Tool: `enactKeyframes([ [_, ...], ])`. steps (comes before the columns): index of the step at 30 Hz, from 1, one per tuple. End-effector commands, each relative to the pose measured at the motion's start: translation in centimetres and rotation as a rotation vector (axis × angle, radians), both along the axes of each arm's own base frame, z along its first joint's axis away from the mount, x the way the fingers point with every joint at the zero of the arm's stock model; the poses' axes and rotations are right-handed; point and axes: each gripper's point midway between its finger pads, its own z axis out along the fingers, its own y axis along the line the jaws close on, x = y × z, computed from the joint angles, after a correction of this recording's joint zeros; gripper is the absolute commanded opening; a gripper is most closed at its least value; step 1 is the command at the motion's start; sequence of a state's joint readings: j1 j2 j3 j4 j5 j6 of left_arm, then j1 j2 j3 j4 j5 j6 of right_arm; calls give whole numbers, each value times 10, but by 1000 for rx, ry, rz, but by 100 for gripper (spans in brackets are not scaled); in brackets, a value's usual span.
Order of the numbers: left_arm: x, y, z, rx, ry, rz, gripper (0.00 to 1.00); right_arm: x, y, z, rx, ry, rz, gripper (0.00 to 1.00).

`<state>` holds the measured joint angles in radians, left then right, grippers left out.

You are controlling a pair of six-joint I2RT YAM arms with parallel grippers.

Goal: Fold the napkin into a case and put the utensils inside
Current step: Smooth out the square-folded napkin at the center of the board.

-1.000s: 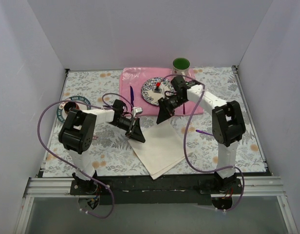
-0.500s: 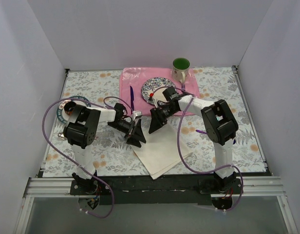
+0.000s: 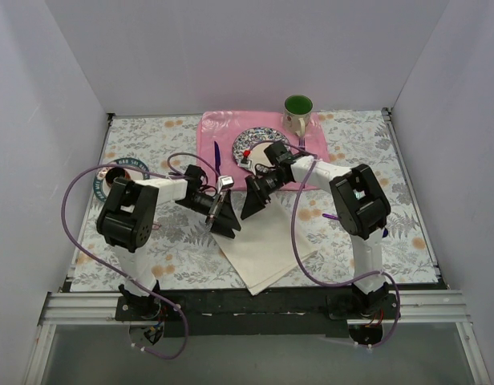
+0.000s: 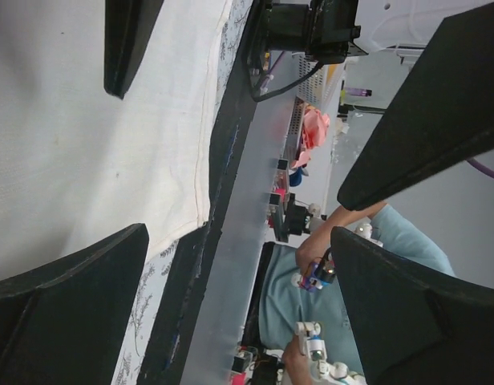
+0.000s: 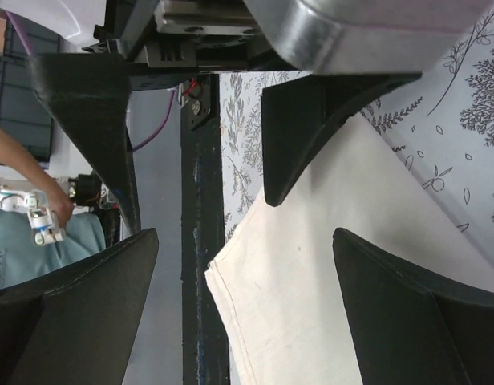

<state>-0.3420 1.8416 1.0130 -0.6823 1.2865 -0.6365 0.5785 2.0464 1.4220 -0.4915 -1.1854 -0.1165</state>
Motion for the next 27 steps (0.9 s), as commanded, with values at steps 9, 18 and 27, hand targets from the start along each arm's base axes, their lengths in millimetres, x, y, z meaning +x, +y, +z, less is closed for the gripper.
enactKeyframes([
  [9,6,9,-27,-25,86,42,98,12,3,-44,-12,106,-10,99],
  [18,13,28,-50,1,189,118,98,18,-18,-63,-36,168,-8,99],
  [27,17,34,-25,10,41,130,98,25,-30,-60,-38,138,-20,99],
])
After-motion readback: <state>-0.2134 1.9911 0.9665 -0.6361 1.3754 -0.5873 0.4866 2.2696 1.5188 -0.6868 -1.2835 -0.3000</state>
